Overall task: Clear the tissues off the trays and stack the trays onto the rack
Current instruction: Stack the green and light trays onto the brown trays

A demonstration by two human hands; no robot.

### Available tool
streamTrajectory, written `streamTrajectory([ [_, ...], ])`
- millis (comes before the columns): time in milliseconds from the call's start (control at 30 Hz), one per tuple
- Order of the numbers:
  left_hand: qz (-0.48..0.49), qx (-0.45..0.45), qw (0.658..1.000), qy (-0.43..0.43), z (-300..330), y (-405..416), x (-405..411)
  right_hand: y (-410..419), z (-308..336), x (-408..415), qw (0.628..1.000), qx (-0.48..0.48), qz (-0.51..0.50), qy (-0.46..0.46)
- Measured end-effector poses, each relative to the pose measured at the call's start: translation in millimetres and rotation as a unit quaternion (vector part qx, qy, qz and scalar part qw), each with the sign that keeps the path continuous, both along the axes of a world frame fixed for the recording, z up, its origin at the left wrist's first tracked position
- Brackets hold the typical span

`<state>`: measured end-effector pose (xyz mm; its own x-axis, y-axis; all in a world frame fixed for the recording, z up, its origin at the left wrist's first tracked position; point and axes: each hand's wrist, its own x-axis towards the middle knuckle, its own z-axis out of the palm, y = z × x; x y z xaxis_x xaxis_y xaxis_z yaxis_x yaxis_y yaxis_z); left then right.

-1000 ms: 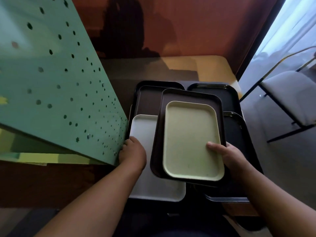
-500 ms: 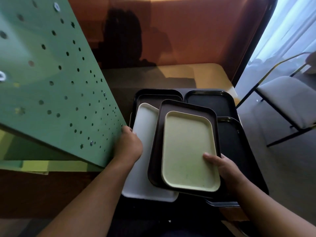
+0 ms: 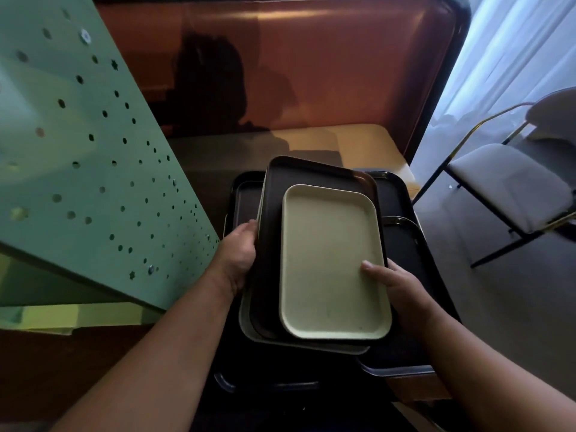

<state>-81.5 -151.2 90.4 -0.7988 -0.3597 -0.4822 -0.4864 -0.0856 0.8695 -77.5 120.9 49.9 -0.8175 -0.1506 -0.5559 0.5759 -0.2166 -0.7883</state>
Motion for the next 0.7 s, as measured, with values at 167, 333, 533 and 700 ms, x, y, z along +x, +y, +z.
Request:
streamTrajectory([
  [167, -0.03, 0.137, 0.99, -0.001, 2.1, 7.7, -2.2, 0.3, 2.5, -1.6, 1.0, -0.004, -0.029, -0.009],
  [333, -0.056, 0.189, 0.98, 0.039, -7.2, 11.9, -5.6, 10.2, 1.7, -9.5, 0.999, -0.013, -0.026, -0.027],
  [533, -0.054, 0.29, 0.953, 0.073, -20.1, 6.5, -7.9, 20.9, 7.6, -23.4, 1.0, 0.003, 0.012, 0.009],
  [700, -0.073, 0.28, 0.953, 0.083, -27.0, 3.0, -8.6, 19.5, 7.4, -24.4, 1.0, -0.01, -0.009, 0.015],
])
